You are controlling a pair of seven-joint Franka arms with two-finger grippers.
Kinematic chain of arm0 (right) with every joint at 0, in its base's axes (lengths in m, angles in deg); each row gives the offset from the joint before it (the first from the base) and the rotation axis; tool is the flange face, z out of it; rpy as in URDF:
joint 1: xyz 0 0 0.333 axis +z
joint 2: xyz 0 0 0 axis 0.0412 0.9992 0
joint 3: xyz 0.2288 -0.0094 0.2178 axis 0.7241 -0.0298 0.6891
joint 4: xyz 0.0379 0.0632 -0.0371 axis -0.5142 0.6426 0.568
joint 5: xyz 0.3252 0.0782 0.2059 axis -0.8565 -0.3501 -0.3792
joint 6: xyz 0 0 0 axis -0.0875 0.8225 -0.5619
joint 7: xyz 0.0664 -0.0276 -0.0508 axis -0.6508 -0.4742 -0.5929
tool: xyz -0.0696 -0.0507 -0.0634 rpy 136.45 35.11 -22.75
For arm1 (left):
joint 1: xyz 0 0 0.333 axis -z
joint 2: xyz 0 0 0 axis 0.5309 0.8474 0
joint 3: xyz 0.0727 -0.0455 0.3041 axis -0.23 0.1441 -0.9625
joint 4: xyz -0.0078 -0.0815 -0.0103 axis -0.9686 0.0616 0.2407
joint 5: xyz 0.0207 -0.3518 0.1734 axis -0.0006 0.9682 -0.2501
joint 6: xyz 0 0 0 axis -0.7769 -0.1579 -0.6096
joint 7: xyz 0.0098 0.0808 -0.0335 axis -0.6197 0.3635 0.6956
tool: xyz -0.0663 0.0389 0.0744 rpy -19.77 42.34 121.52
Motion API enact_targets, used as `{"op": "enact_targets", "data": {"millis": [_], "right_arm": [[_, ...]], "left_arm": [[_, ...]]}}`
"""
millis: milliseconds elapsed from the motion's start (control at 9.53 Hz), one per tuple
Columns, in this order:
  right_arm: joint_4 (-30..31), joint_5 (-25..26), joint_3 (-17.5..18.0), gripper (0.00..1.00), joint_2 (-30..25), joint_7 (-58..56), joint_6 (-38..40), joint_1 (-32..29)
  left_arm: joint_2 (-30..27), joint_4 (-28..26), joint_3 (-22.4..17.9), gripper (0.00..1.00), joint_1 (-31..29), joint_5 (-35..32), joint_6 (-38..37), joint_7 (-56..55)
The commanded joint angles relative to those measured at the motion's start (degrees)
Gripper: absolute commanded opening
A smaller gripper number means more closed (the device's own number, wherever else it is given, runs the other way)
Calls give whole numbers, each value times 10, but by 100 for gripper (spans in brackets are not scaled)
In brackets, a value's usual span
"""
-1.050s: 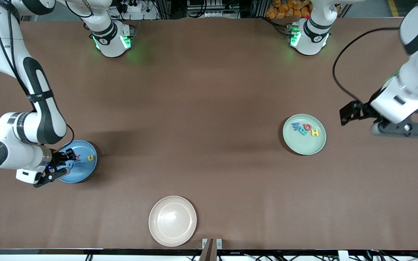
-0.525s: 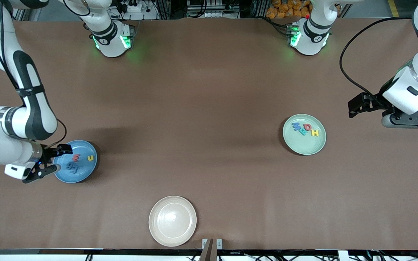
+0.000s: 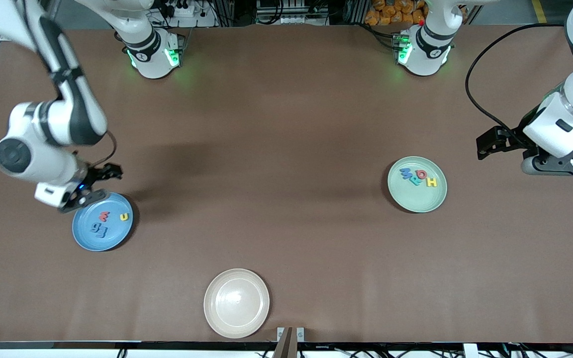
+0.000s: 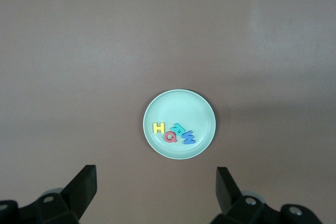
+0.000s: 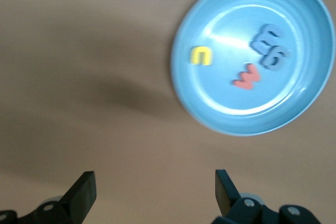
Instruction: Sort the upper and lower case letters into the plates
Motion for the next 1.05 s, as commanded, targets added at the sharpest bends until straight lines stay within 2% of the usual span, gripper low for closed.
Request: {"op": "enact_targets", "data": {"millis": [0, 210, 420, 525, 630, 840, 945], "right_arm": [[33, -9, -2, 100, -57, 21, 5, 24], [33, -10, -2, 100, -80, 21, -1, 24], [24, -21, -3, 100, -97, 22, 1, 16], [1, -68, -3, 100, -104, 22, 8, -2], [-22, -81, -4, 100, -111, 22, 21, -10], [-73, -82, -24, 100, -119, 24, 74, -13], [-119, -81, -33, 100, -120, 56, 124, -12]], "left_arm": [[-5, 0, 3, 100, -6, 11, -21, -9], [-8, -1, 1, 100, -55, 67, -35, -2], [-25, -10, -1, 100, -57, 71, -34, -2], [-37, -26, -1, 100, -55, 71, -34, -2], [-41, -32, 0, 100, -55, 71, -34, -1], [-41, -31, -1, 100, -55, 69, -34, -2], [-41, -31, -1, 100, -54, 67, -34, -2]]}}
